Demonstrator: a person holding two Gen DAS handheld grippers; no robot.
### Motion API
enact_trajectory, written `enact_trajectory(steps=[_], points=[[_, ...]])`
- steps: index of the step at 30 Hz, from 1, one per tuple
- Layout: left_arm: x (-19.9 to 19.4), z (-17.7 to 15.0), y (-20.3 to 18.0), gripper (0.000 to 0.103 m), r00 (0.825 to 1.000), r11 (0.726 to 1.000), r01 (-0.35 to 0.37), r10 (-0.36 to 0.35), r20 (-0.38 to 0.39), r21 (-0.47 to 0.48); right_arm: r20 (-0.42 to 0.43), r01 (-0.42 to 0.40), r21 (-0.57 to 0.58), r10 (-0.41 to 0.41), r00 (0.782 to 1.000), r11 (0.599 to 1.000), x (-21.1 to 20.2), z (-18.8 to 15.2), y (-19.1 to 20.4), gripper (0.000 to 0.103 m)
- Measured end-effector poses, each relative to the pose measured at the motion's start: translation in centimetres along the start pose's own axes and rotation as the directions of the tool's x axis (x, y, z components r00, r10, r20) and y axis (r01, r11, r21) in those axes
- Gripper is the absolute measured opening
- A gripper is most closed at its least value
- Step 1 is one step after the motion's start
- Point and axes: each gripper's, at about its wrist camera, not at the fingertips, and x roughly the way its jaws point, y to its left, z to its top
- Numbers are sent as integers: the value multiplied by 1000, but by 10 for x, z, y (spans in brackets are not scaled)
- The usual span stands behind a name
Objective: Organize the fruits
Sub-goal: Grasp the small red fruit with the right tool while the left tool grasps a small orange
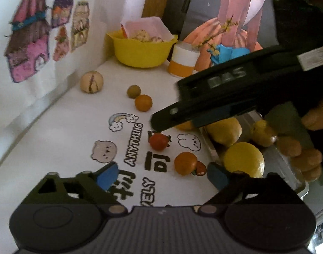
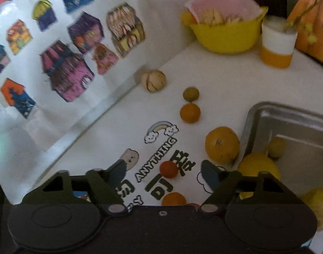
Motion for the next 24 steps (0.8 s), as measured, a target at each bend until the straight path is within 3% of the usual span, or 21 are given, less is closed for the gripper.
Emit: enact_trajectory(steps=[14, 18, 21, 24], points=[[29, 3, -19, 59, 1000, 997, 27, -26, -15, 69, -38, -28, -39, 26, 999, 999, 32, -3, -7, 48], [31, 4, -21, 40, 999, 997, 38, -36, -23, 74, -32, -26, -64, 24, 999, 998, 33, -4, -5, 39], [30, 3, -21, 32, 999, 997, 37, -35, -27, 68, -34, -30, -77, 28, 999, 997, 35, -3, -3, 29], [29, 3, -19, 31, 999, 998, 42, -40, -31, 49, -27, -26, -100, 24, 999, 995, 36, -4, 1, 25]])
